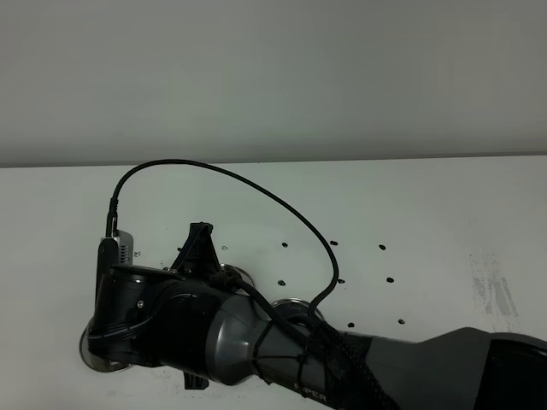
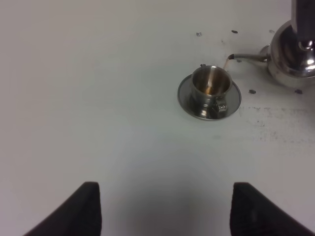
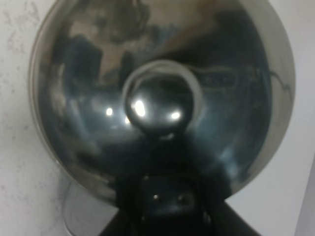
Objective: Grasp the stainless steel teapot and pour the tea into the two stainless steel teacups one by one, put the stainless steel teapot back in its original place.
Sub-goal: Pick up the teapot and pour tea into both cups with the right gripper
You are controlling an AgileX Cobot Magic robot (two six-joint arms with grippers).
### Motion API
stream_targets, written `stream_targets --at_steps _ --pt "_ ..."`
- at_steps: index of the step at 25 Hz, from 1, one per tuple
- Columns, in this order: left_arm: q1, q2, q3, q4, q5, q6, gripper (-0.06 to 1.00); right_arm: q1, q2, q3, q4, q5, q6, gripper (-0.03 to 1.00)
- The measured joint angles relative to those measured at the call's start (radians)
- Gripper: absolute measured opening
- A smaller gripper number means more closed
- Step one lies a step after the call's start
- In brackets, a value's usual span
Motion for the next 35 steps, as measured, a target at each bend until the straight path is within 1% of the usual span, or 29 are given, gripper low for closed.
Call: stream_targets --at_steps 35 --pt "0.000 0.000 0.000 0.001 0.000 0.001 0.61 0.000 0.000 0.000 -0.015 0.000 -0.003 0.21"
